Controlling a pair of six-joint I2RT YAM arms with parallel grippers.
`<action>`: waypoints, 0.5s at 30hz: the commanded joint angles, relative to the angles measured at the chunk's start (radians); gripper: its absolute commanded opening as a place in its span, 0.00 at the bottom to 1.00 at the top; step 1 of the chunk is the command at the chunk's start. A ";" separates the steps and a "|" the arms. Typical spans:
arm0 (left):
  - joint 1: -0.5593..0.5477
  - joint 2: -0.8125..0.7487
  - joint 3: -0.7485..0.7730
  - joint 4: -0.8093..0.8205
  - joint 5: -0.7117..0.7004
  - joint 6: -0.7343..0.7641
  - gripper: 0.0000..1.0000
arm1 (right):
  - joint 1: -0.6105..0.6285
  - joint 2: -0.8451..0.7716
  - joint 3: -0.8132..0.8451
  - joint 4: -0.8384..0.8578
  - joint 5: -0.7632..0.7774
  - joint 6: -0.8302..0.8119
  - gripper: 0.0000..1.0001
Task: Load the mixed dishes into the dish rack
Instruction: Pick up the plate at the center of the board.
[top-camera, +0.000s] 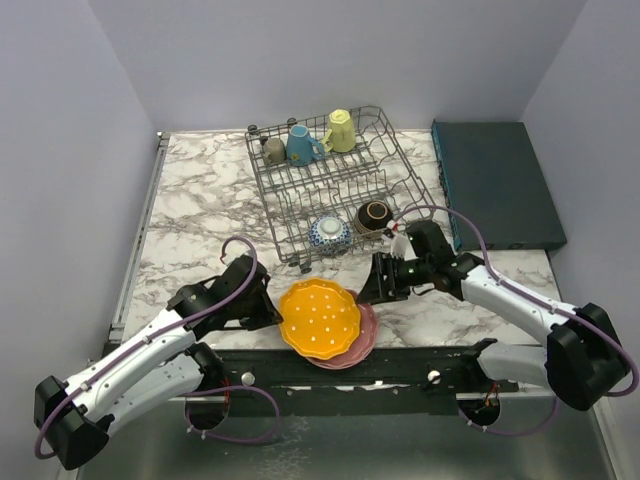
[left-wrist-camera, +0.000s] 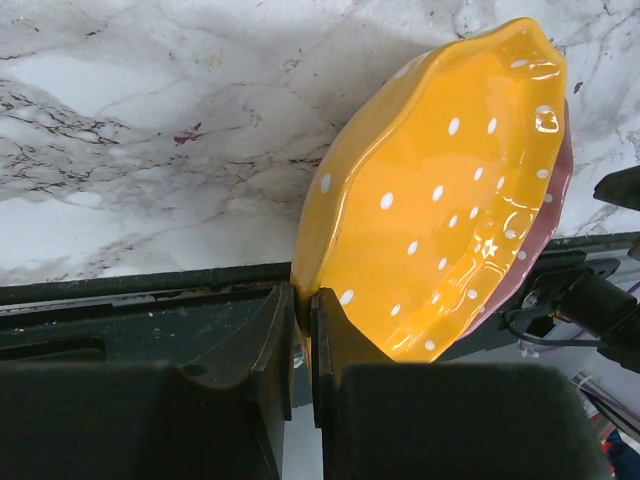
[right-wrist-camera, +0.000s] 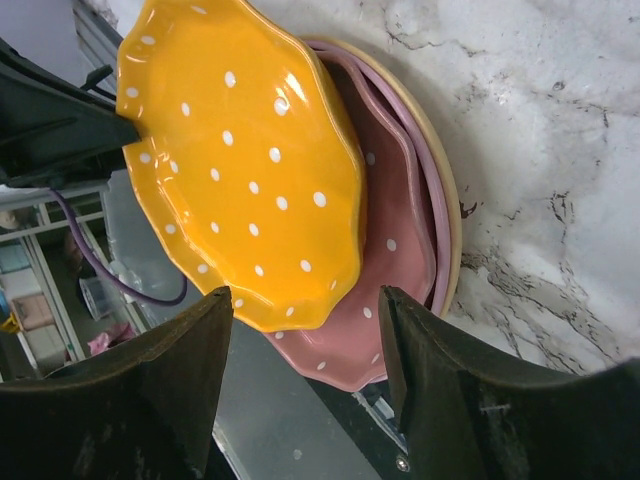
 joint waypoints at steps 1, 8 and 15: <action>0.000 -0.025 -0.012 0.019 0.018 -0.042 0.00 | 0.035 0.025 0.030 0.029 0.037 0.021 0.65; 0.000 -0.046 -0.054 0.020 0.020 -0.057 0.00 | 0.095 0.077 0.040 0.045 0.089 0.036 0.65; 0.000 -0.048 -0.056 0.020 0.022 -0.062 0.00 | 0.153 0.147 0.068 0.056 0.148 0.046 0.65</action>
